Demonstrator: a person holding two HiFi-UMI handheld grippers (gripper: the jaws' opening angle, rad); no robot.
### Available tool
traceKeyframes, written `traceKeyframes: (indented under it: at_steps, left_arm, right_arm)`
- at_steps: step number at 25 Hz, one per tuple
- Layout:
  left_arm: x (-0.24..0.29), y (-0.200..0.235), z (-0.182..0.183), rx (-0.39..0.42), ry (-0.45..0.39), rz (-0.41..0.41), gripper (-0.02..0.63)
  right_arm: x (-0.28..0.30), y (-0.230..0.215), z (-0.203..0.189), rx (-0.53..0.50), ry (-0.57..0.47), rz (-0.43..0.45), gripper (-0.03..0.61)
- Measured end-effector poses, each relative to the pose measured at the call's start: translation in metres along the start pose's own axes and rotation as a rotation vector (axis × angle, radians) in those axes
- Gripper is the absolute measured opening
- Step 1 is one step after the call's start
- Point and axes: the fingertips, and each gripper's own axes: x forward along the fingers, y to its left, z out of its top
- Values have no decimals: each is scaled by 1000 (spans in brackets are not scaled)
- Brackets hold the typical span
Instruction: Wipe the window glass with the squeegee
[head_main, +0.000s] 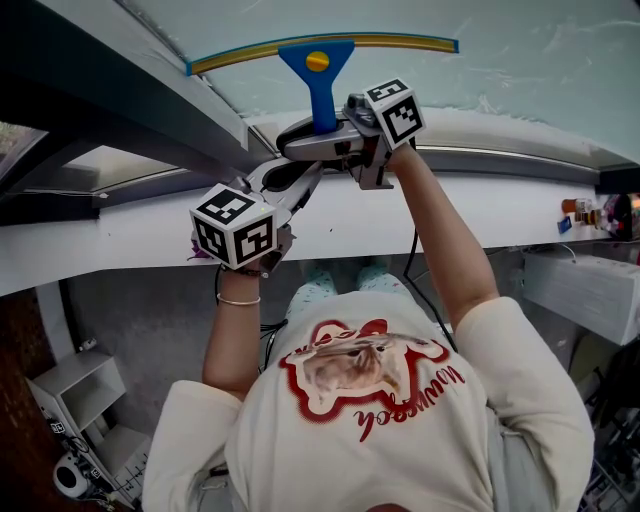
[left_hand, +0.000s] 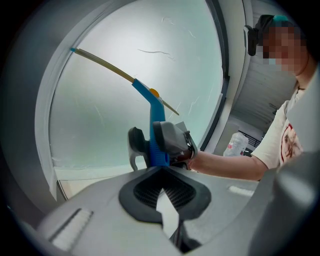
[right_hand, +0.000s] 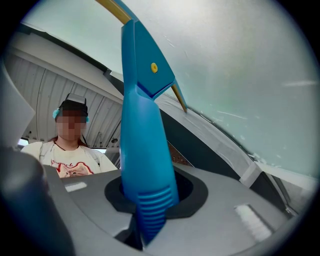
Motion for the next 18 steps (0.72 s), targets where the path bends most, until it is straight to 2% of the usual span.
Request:
traceKeyframes:
  at_steps: [18]
  left_arm:
    - [14, 17, -37, -71, 74, -6, 6]
  right_arm:
    - [-13, -29, -30, 79, -25, 5, 118]
